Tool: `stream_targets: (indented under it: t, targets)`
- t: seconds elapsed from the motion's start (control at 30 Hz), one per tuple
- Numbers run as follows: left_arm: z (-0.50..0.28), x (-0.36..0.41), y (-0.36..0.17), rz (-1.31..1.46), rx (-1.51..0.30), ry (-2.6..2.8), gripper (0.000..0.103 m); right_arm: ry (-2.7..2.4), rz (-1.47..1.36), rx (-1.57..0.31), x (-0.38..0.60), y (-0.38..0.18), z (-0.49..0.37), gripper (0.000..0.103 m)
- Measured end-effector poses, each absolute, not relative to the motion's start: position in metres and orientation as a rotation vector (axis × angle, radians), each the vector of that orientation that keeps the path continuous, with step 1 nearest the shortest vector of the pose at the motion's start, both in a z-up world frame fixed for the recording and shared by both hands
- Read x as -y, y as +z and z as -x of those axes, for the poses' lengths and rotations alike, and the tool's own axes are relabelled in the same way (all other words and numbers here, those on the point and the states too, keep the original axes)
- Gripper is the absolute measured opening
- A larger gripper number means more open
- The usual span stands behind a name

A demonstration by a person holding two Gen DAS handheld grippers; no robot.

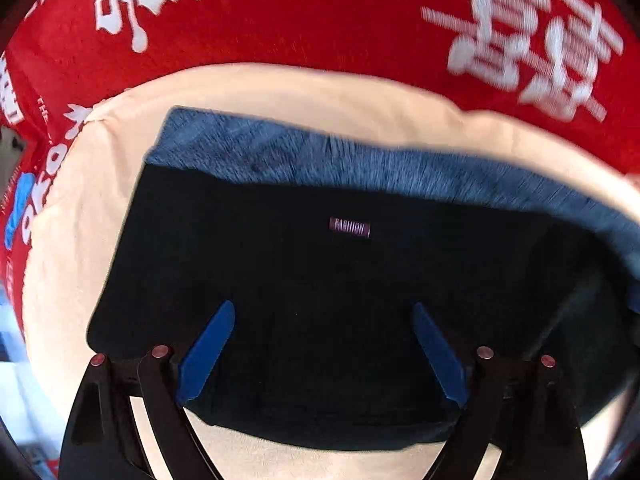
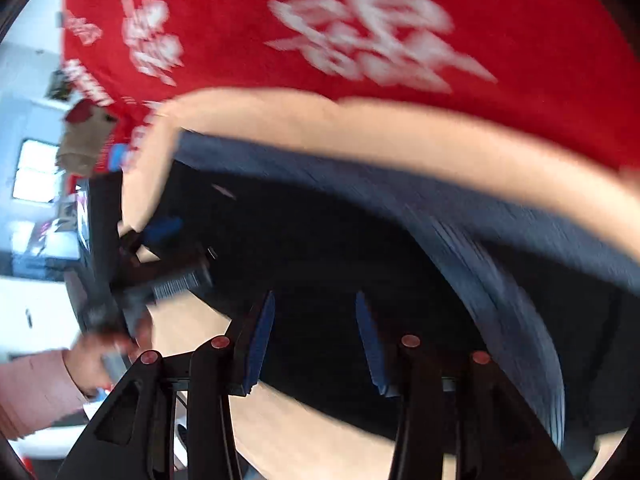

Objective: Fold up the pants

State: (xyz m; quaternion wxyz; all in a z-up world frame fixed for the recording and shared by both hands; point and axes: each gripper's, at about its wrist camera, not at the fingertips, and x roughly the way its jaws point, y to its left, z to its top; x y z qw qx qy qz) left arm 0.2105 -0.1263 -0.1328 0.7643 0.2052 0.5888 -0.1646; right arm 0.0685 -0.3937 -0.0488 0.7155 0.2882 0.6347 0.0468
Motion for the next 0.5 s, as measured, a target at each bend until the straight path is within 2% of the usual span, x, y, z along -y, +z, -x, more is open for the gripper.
stream_targets:
  t: [0.13, 0.5]
  targets:
    - [-0.196, 0.136, -0.131, -0.560, -1.253, -0.375, 0.091, 0.022, -0.822, -1.342, 0.422, -0.047, -0.001, 0.047]
    - [-0.108, 0.197, -0.079, -0.581, -1.270, -0.643, 0.091, -0.276, -1.195, -1.199, 0.442, -0.038, 0.179, 0.050]
